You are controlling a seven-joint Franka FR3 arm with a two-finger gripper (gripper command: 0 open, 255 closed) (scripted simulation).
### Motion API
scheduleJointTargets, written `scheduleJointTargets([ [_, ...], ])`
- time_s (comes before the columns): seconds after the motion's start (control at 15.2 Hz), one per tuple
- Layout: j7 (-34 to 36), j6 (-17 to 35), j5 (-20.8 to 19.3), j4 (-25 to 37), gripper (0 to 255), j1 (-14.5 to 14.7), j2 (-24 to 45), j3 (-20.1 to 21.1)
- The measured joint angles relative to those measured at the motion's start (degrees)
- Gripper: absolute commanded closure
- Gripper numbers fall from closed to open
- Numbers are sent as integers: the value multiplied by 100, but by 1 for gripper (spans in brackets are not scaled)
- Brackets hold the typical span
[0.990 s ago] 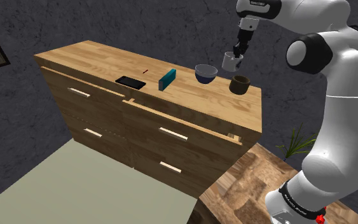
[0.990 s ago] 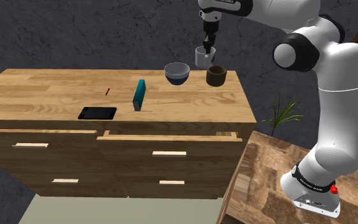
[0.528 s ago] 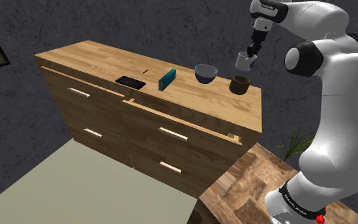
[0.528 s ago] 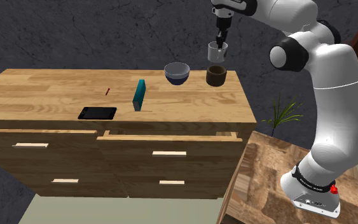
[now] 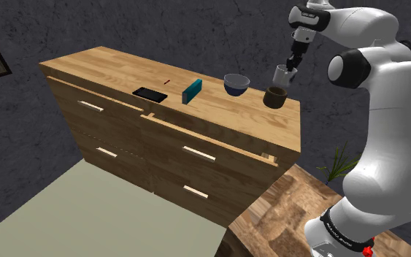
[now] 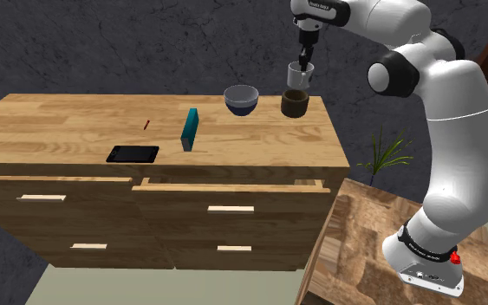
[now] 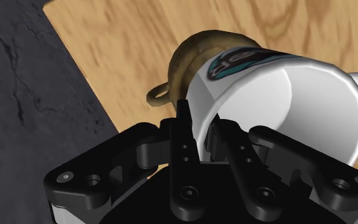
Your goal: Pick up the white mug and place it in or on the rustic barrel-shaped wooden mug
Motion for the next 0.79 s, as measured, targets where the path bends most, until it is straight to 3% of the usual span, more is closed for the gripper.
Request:
scheduleJointTargets([
  [0.53, -44, 755, -18, -934, 255, 102, -171, -9],
  [0.79, -46, 826, -16, -993, 255, 108, -163, -7],
])
